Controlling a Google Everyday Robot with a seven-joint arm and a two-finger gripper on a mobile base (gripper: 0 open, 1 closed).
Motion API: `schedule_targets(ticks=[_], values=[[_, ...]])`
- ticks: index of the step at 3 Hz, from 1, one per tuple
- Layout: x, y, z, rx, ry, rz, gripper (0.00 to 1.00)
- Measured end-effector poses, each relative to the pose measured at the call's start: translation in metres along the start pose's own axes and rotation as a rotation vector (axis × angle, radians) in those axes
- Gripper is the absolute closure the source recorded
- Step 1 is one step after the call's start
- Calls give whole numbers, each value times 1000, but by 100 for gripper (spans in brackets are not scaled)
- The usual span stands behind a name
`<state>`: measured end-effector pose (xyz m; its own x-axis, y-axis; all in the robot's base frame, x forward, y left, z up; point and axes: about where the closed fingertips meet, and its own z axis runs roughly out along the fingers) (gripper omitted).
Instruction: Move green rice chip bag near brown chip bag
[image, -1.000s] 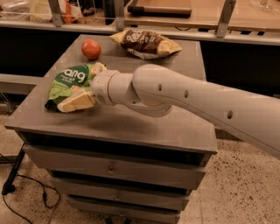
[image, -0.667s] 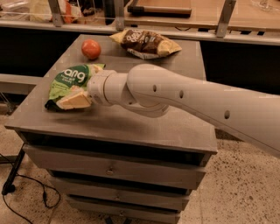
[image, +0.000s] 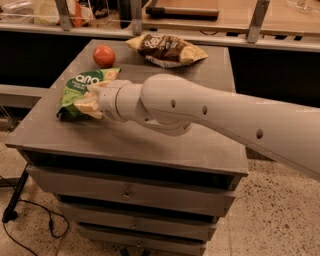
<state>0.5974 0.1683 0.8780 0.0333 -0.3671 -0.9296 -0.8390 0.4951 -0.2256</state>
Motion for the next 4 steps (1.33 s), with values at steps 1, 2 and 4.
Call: schedule_targets(ticks=[1,2,4], values=[[-2,1,1,-17,-6,-24,53],[-2,2,1,-29,-4,-38,30],[-1,-1,-1,-7,17,-48,0]])
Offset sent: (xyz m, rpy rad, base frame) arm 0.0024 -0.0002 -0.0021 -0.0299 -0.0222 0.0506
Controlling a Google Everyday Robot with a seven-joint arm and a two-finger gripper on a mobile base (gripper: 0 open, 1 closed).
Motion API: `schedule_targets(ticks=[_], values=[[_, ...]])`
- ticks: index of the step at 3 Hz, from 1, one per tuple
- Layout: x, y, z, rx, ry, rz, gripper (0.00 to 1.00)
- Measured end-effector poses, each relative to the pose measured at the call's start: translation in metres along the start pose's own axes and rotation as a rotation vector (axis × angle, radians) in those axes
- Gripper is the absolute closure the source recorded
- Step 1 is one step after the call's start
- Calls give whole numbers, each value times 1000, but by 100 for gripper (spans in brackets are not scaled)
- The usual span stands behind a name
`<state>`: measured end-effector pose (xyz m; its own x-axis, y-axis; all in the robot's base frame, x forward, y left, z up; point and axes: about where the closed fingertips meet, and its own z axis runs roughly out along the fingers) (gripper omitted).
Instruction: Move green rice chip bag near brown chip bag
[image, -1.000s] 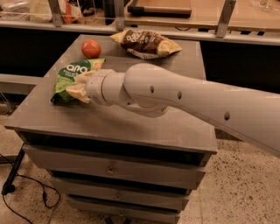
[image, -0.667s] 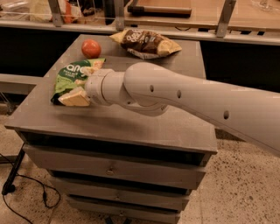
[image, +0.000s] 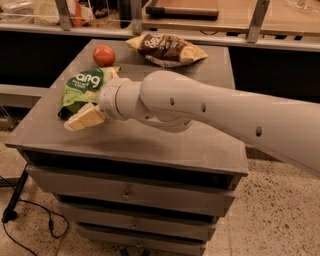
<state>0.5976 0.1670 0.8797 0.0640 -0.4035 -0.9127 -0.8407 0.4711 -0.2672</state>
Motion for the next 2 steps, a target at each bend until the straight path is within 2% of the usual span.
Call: schedule_targets(ticks=[2], values=[[9,-2,8,9,30,29,0]])
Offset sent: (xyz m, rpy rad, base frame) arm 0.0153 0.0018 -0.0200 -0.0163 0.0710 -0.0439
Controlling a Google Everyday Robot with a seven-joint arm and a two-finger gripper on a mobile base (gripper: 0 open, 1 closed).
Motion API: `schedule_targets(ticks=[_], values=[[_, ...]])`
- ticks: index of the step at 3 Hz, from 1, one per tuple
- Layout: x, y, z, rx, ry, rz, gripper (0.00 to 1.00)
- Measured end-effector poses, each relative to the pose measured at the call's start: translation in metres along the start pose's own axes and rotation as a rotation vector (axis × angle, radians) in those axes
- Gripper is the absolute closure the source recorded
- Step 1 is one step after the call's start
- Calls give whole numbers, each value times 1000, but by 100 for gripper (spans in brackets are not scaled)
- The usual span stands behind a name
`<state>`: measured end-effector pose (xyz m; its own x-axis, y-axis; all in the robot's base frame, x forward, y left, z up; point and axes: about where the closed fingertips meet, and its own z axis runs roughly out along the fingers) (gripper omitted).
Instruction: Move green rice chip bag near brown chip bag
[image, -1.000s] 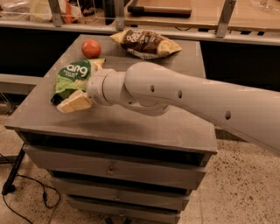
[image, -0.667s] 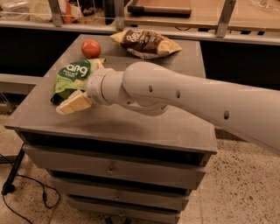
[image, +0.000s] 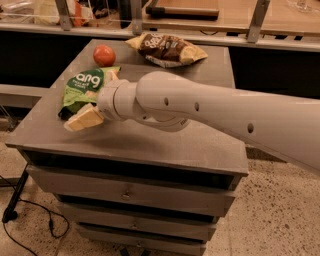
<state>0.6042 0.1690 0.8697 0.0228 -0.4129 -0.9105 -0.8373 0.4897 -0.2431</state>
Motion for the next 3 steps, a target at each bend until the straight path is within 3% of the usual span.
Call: schedule_targets(ticks=[1,3], values=[[5,-1,5,1,12,10,0],[7,-2,6,8,15,13,41]])
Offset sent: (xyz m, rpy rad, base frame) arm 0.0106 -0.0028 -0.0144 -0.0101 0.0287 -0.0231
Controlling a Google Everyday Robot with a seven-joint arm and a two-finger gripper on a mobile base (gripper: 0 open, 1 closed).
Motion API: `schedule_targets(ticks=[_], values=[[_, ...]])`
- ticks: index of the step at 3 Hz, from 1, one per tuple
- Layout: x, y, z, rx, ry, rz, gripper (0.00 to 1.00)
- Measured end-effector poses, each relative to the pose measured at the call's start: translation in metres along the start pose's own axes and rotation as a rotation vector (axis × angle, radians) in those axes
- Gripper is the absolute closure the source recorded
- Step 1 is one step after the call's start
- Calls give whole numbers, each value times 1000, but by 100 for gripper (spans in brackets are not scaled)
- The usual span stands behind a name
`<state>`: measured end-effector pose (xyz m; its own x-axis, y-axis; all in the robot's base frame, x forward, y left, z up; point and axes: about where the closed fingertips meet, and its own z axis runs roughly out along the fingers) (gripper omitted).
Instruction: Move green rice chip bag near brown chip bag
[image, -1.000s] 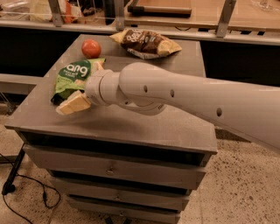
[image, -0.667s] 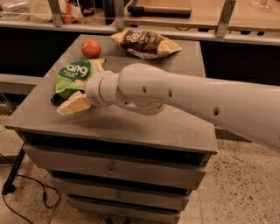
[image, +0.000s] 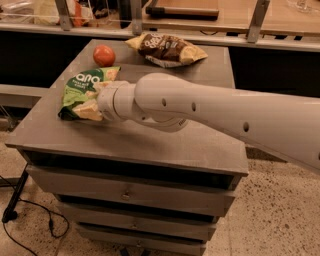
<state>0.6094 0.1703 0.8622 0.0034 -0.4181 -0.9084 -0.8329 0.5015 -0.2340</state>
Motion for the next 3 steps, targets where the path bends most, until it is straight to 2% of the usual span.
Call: schedule_targets(ticks=[2,3], values=[[-4,0,0,-4,-12,-24,88],[-5,-6,-1,24,-26,-22,100]])
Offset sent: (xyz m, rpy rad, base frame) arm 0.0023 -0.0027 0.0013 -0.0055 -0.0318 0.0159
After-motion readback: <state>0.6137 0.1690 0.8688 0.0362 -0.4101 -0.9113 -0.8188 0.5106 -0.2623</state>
